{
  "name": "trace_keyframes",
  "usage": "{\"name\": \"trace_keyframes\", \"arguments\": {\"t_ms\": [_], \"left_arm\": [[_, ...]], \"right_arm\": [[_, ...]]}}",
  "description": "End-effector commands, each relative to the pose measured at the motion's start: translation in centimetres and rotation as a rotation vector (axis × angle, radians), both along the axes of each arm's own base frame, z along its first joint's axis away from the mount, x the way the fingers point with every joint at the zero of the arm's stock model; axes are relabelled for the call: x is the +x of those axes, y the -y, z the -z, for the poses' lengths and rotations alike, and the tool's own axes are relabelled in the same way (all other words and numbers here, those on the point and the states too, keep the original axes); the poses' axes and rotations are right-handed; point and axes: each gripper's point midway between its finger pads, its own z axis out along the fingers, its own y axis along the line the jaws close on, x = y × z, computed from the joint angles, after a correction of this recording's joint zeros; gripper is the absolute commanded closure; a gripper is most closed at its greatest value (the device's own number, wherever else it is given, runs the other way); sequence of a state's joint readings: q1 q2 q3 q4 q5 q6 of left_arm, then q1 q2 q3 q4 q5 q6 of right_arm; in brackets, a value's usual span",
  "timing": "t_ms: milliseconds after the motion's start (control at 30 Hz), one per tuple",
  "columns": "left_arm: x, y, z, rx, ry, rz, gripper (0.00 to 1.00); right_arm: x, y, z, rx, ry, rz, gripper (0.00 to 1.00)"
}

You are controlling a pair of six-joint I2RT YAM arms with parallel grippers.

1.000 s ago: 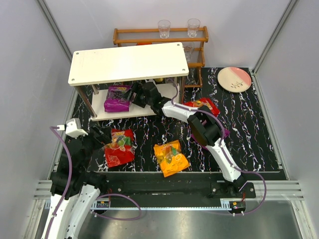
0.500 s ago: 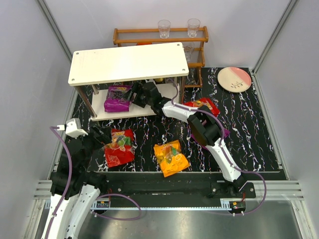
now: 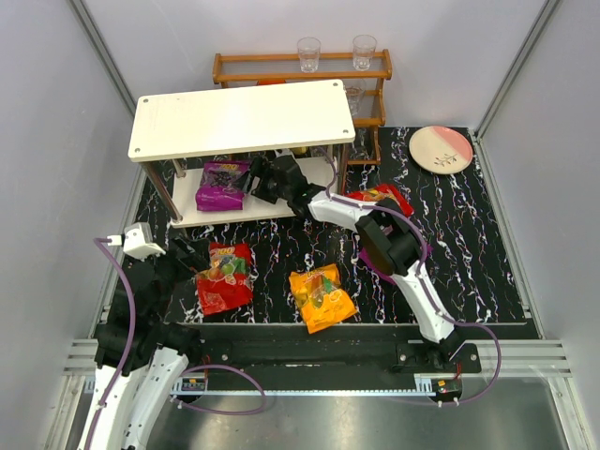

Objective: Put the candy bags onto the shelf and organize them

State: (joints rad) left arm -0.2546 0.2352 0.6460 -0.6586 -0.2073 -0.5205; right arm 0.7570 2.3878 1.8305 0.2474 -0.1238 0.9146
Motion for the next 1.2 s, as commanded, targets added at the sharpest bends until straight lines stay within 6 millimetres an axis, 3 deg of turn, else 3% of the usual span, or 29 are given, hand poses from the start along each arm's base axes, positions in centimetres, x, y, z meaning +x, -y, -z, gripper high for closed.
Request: {"name": "trace_keyframes", "arguments": {"t_ms": [0, 67, 100, 133, 167, 200, 233, 267, 300, 333, 367, 400, 433, 467, 500, 533, 567, 600, 633, 667, 700, 733, 767, 800, 833, 867, 1067, 1167], "left_arm": [[0.2, -0.2, -1.0, 0.002, 0.036, -0.008, 0.01], [0.2, -0.2, -1.0, 0.002, 0.038, -0.008, 0.01], [0.2, -0.2, -1.1, 0.003, 0.038, -0.008, 0.01], [0.1, -0.2, -1.1, 0.003, 0.039, -0.008, 0.01], [0.1, -0.2, -1.2, 0.000, 0.043, -0.008, 0.01], [0.1, -0.2, -1.2, -0.001, 0.045, -0.010, 0.01], [0.1, -0.2, -1.1, -0.001, 0.045, -0.010, 0.01], [0.0, -0.2, -1.2, -0.002, 0.048, -0.012, 0.01], [0.0, -0.2, -1.3, -0.003, 0.051, -0.010, 0.01], [0.0, -0.2, -1.2, -0.004, 0.048, -0.009, 0.01], [0.0, -0.2, -1.2, -0.003, 0.048, -0.007, 0.01], [0.0, -0.1, -1.2, -0.003, 0.049, -0.006, 0.01], [0.0, -0.1, -1.3, -0.003, 0.051, -0.004, 0.01], [0.0, -0.1, -1.3, -0.004, 0.052, -0.002, 0.01], [0.0, -0.1, -1.3, -0.004, 0.052, -0.002, 0.01], [0.0, -0.1, -1.2, -0.004, 0.050, -0.001, 0.01], [0.0, 0.0, -1.3, -0.003, 0.052, 0.001, 0.01], [0.0, -0.1, -1.3, -0.004, 0.052, -0.001, 0.01], [0.0, 0.0, -1.3, -0.005, 0.056, 0.001, 0.01], [0.0, 0.0, -1.3, -0.005, 0.056, 0.001, 0.01], [0.0, 0.0, -1.3, -0.005, 0.056, 0.001, 0.01], [0.0, 0.0, -1.4, -0.006, 0.058, 0.005, 0.01], [-0.1, 0.1, -1.4, -0.007, 0.059, 0.007, 0.01], [-0.1, 0.0, -1.5, -0.008, 0.063, 0.007, 0.01], [-0.1, 0.1, -1.4, -0.008, 0.063, 0.010, 0.01], [-0.1, 0.1, -1.5, -0.007, 0.066, 0.013, 0.01], [0.0, 0.5, -1.5, -0.004, 0.064, 0.036, 0.01], [0.0, 0.7, -1.5, 0.001, 0.070, 0.050, 0.01]], "right_arm": [[-0.3, 2.0, -4.4, -0.033, 0.099, 0.006, 0.15], [-0.8, 2.7, -4.2, -0.060, 0.100, -0.006, 0.15], [-1.2, 3.1, -5.7, -0.053, 0.119, -0.007, 0.15], [-1.5, 3.5, -5.7, -0.064, 0.130, -0.012, 0.14], [-2.4, 4.2, -4.3, -0.091, 0.111, -0.020, 0.14], [-3.0, 4.9, -5.7, -0.080, 0.128, -0.020, 0.14], [-3.6, 5.3, -5.8, -0.081, 0.142, -0.027, 0.13], [-5.1, 6.3, -3.6, -0.116, 0.111, -0.043, 0.13], [-6.0, 6.9, -5.2, -0.101, 0.138, -0.051, 0.13], [-6.7, 7.6, -5.2, -0.107, 0.144, -0.056, 0.12], [-8.2, 8.9, -2.9, -0.149, 0.109, -0.068, 0.11], [-9.3, 9.7, -4.8, -0.138, 0.139, -0.071, 0.10], [-10.1, 10.5, -4.6, -0.167, 0.153, -0.075, 0.10], [-11.7, 12.0, -2.7, -0.215, 0.129, -0.081, 0.10], [-12.9, 13.0, -4.9, -0.206, 0.169, -0.077, 0.10], [-13.6, 14.4, -4.4, -0.253, 0.176, -0.064, 0.10], [-15.1, 16.2, -2.5, -0.301, 0.148, -0.061, 0.09], [-16.1, 17.9, -4.4, -0.298, 0.175, -0.035, 0.09], [-16.4, 19.6, -4.2, -0.336, 0.184, 0.011, 0.09], [-17.4, 21.6, -2.9, -0.383, 0.164, 0.037, 0.08], [-18.3, 23.6, -4.5, -0.391, 0.189, 0.076, 0.08], [-18.5, 26.1, -3.5, -0.456, 0.181, 0.148, 0.07], [-19.0, 27.8, -5.8, -0.435, 0.228, 0.207, 0.07], [-19.5, 29.8, -5.4, -0.481, 0.218, 0.251, 0.07], [-19.1, 32.5, -5.4, -0.542, 0.240, 0.356, 0.06], [-19.4, 34.3, -7.3, -0.526, 0.288, 0.426, 0.06], [-19.1, 47.2, -10.7, -0.749, 0.395, 0.923, 0.03], [-18.7, 50.5, -11.4, -0.828, 0.404, 1.021, 0.02]]}}
